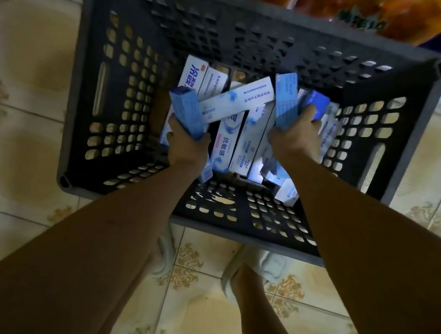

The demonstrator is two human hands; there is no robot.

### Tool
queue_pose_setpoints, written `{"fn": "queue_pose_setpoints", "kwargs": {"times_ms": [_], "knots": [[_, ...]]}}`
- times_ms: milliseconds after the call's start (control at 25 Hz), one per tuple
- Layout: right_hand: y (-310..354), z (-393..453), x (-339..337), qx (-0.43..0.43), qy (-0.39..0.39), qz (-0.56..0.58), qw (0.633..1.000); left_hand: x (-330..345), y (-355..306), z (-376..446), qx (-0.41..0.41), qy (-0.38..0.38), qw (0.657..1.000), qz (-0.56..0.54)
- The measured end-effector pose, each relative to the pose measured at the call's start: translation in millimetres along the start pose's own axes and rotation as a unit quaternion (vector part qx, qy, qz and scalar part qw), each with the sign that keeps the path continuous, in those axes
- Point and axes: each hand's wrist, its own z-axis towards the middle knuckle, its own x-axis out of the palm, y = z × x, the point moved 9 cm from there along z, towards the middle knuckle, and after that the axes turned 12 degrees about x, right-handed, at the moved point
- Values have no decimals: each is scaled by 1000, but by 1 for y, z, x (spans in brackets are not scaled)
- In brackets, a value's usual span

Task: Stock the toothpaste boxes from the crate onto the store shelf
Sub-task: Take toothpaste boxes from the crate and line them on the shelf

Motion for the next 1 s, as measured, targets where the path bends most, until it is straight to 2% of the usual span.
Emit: {"fn": "queue_pose_setpoints", "kwargs": {"times_ms": [80, 120, 200, 280, 440, 600, 720, 920, 1000], "knots": [[-9, -7, -4, 29, 43, 136, 989, -12, -9, -1, 30, 6, 998, -51], [-15, -13, -3, 67, 90, 232, 966, -17, -13, -1, 38, 23, 996, -79], [-23, -36, -1, 142, 195, 376, 894, -28, -19, -3, 15, 68, 988, -139], [-23, -61, -4, 176, 269, 406, 856, -36, -31, -10, -13, 89, 979, -183], [-3, -105, -30, 167, 366, 417, 815, -52, -65, -38, -85, 112, 949, -284], [20, -143, -57, 147, 422, 384, 808, -64, -105, -73, -140, 229, 916, -298], [36, -174, -86, 129, 444, 366, 807, -85, -140, -98, -144, 223, 908, -325], [62, -238, -159, 97, 441, 399, 798, -137, -206, -144, -104, 250, 907, -324], [67, -275, -196, 92, 426, 396, 809, -166, -243, -179, -104, 261, 905, -321]]}}
